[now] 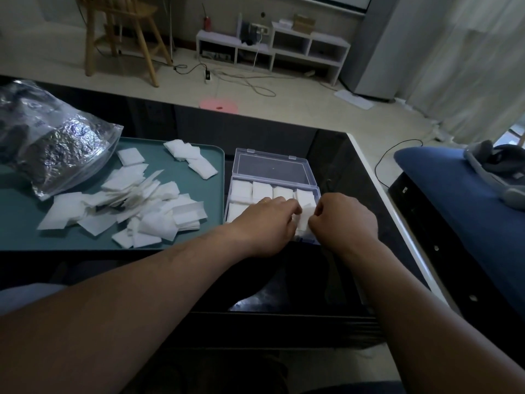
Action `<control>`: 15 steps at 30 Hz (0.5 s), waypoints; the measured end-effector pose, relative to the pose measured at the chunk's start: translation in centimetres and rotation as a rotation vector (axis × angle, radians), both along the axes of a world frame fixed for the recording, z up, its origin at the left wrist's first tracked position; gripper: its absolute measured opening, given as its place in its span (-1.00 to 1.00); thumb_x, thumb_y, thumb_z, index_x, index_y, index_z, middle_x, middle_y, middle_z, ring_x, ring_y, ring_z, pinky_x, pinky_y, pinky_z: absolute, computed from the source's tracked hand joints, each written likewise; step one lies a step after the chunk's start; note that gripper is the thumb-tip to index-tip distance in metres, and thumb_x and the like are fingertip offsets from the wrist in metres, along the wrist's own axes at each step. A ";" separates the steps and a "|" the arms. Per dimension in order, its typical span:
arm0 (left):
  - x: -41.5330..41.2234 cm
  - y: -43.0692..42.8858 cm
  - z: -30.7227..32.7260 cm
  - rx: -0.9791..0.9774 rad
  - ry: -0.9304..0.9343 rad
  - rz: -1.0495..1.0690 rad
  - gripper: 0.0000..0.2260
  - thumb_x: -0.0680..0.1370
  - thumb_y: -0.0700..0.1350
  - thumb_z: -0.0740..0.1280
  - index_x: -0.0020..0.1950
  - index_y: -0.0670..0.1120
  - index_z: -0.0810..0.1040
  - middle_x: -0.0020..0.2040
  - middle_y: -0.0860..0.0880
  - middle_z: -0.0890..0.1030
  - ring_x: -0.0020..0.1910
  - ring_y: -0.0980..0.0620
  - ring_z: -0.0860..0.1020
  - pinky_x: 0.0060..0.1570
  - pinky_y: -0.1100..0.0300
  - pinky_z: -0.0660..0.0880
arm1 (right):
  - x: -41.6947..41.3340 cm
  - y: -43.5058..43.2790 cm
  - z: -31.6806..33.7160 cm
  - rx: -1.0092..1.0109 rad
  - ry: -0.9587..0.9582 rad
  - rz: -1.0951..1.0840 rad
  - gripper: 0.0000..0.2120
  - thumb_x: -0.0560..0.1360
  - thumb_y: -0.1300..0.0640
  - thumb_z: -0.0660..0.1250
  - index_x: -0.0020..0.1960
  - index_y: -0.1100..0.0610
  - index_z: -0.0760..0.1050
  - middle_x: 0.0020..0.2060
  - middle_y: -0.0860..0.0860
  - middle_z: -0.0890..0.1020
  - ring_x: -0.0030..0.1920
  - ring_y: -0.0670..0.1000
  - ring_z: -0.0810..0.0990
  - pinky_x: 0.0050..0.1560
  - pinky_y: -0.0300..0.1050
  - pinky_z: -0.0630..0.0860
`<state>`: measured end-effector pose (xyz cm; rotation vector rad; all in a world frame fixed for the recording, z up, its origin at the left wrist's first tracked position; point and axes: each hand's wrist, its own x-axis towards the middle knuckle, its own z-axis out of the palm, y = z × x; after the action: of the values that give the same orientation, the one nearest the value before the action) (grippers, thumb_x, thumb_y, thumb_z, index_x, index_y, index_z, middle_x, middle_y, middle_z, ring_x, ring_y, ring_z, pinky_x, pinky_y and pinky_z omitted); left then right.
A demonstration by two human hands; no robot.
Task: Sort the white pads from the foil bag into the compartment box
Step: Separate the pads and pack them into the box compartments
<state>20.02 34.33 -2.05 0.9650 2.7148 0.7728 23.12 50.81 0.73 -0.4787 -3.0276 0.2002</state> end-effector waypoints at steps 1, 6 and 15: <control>0.0 0.1 -0.1 -0.023 0.012 0.001 -0.72 0.69 0.00 0.15 0.37 0.00 0.45 0.29 -0.08 0.53 0.25 -0.13 0.46 0.27 -0.09 0.42 | 0.1 0.1 -0.1 0.022 0.000 0.002 -0.92 0.51 0.07 0.42 0.00 0.00 0.58 -0.12 -0.03 0.62 -0.16 0.03 0.63 -0.06 0.07 0.67; 0.4 0.5 0.0 -0.062 0.144 -0.029 -0.68 0.70 0.06 0.06 0.37 0.04 0.46 0.32 0.01 0.48 0.24 -0.09 0.47 0.22 -0.12 0.41 | 0.6 1.1 -0.2 0.028 0.029 0.140 -0.87 0.55 0.00 0.42 0.09 -0.11 0.62 0.05 -0.05 0.51 0.00 0.00 0.56 0.01 0.04 0.64; 0.4 0.8 0.2 -0.291 0.277 -0.098 -0.59 0.66 0.16 0.05 0.45 0.13 0.43 0.34 -0.01 0.45 0.32 -0.14 0.40 0.21 -0.11 0.32 | 0.5 0.8 -0.2 0.126 -0.037 0.236 -0.74 0.65 0.01 0.31 0.26 -0.07 0.68 0.13 0.02 0.55 0.18 0.06 0.50 0.17 0.01 0.58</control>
<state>20.47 35.12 -1.88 1.1965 2.8696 0.2291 23.58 51.60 0.51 -0.1155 -3.1019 0.0122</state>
